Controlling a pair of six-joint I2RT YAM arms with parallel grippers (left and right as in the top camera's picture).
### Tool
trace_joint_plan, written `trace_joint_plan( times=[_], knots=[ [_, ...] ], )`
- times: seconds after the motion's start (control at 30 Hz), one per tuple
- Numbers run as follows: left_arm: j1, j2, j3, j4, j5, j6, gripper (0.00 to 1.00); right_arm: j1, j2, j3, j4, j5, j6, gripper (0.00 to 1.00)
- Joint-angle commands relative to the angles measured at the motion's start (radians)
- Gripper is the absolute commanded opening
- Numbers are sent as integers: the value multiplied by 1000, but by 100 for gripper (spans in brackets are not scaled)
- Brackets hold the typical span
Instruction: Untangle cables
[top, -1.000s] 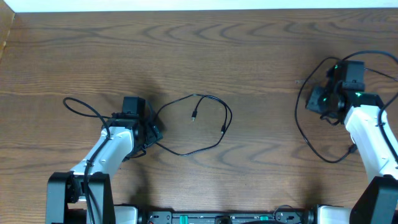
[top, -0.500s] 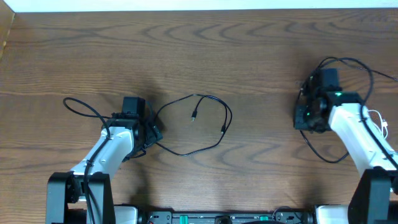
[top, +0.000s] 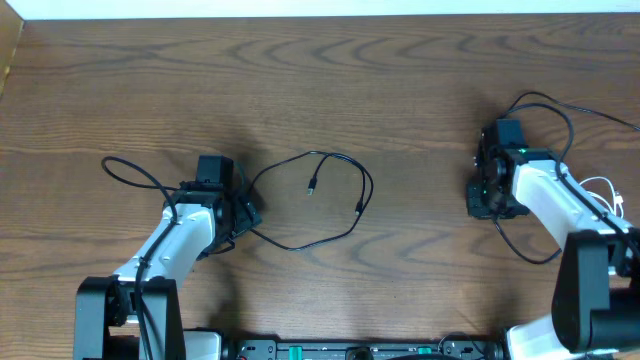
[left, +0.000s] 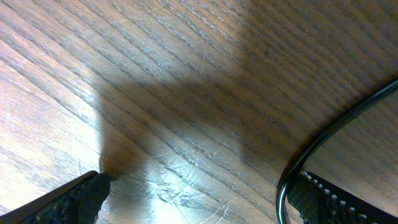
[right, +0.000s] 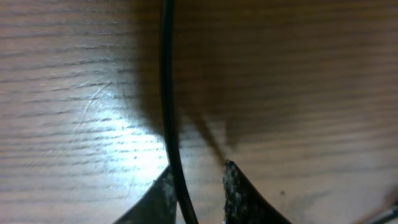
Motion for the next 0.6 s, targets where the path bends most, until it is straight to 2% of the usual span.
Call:
trace_joint_plan(
  times=[0.0, 0.1, 0.27, 0.4, 0.57],
  knots=[
    [0, 34, -37, -14, -10, 6, 98, 6, 32, -5, 17, 26, -23, 14],
    [0, 34, -37, -14, -10, 6, 98, 6, 42, -5, 21, 36, -41, 1],
    [0, 34, -37, -14, -10, 6, 98, 6, 41, -5, 33, 113, -40, 1],
    [0, 34, -37, -14, -10, 6, 98, 5, 41, -5, 109, 205, -41, 1],
    [0, 34, -37, -14, -10, 6, 98, -5, 42, -5, 173, 216, -37, 1]
  ],
)
